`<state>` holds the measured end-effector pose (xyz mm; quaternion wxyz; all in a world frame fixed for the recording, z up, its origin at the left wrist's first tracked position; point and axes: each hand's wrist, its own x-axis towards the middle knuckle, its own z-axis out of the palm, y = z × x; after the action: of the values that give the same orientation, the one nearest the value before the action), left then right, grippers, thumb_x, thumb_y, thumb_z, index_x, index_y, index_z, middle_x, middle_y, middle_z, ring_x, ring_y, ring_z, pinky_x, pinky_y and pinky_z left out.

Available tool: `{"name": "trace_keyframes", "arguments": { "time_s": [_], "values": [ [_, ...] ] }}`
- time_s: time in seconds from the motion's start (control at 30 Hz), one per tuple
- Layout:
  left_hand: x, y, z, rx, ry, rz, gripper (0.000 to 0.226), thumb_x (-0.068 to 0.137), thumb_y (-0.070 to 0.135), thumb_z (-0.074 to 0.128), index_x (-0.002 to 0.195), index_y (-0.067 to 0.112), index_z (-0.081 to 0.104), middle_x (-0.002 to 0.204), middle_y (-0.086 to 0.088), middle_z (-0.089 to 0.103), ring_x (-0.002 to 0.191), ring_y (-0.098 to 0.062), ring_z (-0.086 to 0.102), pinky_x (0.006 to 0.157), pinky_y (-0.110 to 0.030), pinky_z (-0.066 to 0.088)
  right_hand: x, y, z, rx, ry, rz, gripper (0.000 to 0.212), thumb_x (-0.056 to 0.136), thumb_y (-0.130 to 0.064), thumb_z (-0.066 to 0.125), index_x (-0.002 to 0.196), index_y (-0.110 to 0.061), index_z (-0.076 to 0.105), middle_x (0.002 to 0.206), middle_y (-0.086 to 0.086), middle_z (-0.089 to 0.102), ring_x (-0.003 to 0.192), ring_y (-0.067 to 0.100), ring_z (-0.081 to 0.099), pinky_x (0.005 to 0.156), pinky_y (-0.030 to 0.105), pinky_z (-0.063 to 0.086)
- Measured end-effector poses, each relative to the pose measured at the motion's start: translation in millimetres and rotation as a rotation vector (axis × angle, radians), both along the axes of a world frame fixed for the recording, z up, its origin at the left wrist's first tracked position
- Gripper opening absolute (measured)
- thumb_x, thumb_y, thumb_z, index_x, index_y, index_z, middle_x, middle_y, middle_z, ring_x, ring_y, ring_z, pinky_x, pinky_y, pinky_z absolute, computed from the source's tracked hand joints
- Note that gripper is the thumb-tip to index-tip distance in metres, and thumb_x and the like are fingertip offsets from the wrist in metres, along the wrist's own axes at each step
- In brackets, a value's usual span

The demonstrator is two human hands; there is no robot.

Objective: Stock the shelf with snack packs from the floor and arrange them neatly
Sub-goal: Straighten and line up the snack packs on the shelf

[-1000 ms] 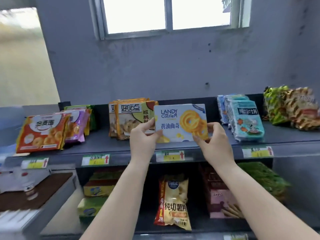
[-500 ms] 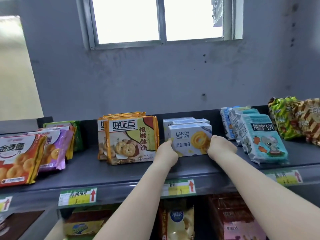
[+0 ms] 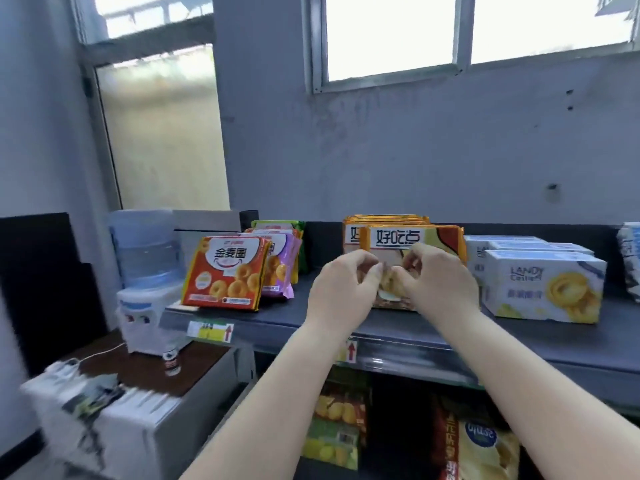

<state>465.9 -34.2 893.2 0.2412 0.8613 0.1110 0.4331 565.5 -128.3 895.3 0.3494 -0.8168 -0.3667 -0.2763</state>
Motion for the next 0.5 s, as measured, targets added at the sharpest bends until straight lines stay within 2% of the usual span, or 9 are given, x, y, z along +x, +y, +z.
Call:
{"name": "trace_keyframes", "arguments": {
  "time_s": [0.1,0.17,0.23,0.33,0.5],
  "values": [
    [-37.4,46.4,3.5,0.028,-0.007,0.069,0.022,0.092,0.024,0.050,0.105,0.015,0.065,0.085,0.004,0.063,0.066,-0.005,0.049,0.059,-0.011,0.038,-30.1,44.9,10.3,-0.020,0.051,0.185,0.014,0.083,-0.034,0.063,0.075,-0.026,0.055,0.065,-0.011,0.051,0.076,0.018,0.055,0.064,0.027,0.043],
    [-56.8,80.0,7.7,0.006,-0.023,0.134,0.021,0.092,0.024,0.050,0.102,0.015,0.066,0.080,0.005,0.059,0.066,-0.007,0.049,0.055,-0.008,0.033,-41.2,73.8,17.7,-0.012,0.060,0.236,0.014,0.083,-0.032,0.064,0.073,-0.025,0.056,0.061,-0.015,0.047,0.073,0.015,0.053,0.063,0.026,0.039],
    [-70.8,117.5,14.2,-0.033,-0.057,0.187,0.021,0.092,0.024,0.050,0.102,0.014,0.066,0.082,0.004,0.060,0.070,-0.008,0.050,0.056,-0.010,0.034,-45.6,102.9,25.0,0.009,0.038,0.244,0.015,0.083,-0.030,0.064,0.072,-0.024,0.056,0.060,-0.016,0.046,0.073,0.016,0.052,0.063,0.025,0.037],
    [-81.5,179.9,26.7,-0.098,-0.107,0.207,0.020,0.092,0.024,0.051,0.100,0.013,0.066,0.092,-0.001,0.067,0.079,-0.012,0.056,0.067,-0.022,0.044,-41.2,149.2,34.8,0.051,0.044,0.230,0.015,0.082,-0.029,0.065,0.071,-0.023,0.057,0.062,-0.012,0.049,0.073,0.018,0.052,0.063,0.026,0.037],
    [-76.4,287.7,43.3,-0.153,-0.060,0.170,0.021,0.090,0.022,0.053,0.097,0.009,0.067,0.095,-0.007,0.068,0.085,-0.017,0.058,0.075,-0.027,0.043,-24.7,222.5,48.1,0.100,0.119,0.139,0.014,0.082,-0.028,0.065,0.079,-0.015,0.065,0.076,-0.001,0.057,0.078,0.017,0.052,0.066,0.025,0.035]
  ]
}}
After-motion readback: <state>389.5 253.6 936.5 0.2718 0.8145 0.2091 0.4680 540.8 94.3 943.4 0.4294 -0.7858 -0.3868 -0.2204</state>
